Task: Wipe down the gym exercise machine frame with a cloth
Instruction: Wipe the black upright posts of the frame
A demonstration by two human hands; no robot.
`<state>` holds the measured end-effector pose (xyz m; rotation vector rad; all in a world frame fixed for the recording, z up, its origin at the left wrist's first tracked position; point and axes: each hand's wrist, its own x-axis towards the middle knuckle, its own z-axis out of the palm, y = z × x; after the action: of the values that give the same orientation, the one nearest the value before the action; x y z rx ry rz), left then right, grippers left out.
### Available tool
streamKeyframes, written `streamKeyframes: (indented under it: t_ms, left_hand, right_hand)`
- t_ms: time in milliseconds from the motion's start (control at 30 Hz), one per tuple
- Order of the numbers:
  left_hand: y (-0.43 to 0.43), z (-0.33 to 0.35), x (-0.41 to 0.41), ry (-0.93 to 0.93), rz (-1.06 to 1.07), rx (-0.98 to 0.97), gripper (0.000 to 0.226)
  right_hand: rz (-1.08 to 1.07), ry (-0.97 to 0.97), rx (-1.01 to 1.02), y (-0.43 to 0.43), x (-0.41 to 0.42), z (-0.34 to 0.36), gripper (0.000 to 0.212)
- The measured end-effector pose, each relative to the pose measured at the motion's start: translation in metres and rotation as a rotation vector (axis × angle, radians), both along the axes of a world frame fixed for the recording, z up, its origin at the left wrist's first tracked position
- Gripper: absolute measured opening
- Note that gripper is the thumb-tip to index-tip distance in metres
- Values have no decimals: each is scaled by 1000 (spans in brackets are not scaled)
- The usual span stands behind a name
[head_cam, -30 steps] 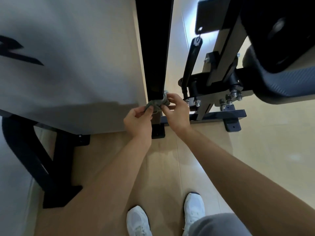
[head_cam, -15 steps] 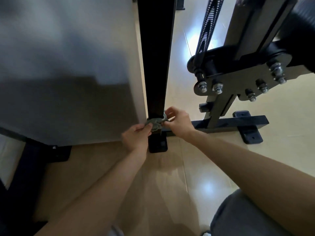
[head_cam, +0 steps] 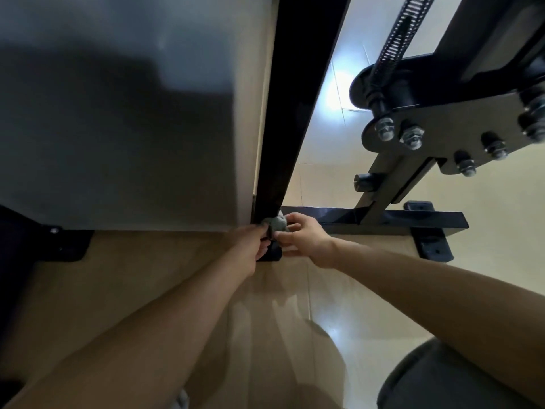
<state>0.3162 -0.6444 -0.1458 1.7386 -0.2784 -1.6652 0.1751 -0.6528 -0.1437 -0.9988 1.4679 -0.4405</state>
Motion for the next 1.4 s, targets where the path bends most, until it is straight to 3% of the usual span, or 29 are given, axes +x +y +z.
streamKeyframes:
  t_ms: [167,333,467,600,667,833,900,1067,1200,1267,1400]
  left_hand:
    - [3,0,-11,72,-138,-39,16]
    - [8,-4,-6,41,-143,-81,26]
    - [15,-7,1,57,-161,-114,36]
    - [16,-10,3,94,-166,-134,36]
    - [20,-14,2,-105,-281,-259,40]
    - [32,-23,27,-1191,-995,-1072,56]
    - [32,-19,34,-1417,-1127,-1205,60]
    - [34,-15,40,-1663,-1278,-1226,56]
    - [42,-12,44,-1780,-1300,-1054,79]
    - [39,-14,53,-1848,-1300,-1033,87]
    - [33,-17,62,-1924,-1306,-1049,79]
  right_hand:
    - [-101,50,4,0,-14,-6,29]
    - [-228,632,-354,-9,-58,-11,31]
    - [176,779,-416,-13,-80,-30,59]
    - [670,916,-519,-10,-66,-42,71]
    - [823,897,-549,-7,-51,-45,77]
    - [985,965,-655,-9,-57,-46,82]
    - [943,1029,-726,-14,-68,-43,77]
    - [646,1124,-737,-31,-98,-44,43]
    - [423,1027,-575,-42,-108,-47,33]
    - [418,934,-548,-46,-92,-49,33]
    - [537,790,-601,-45,-43,-48,39]
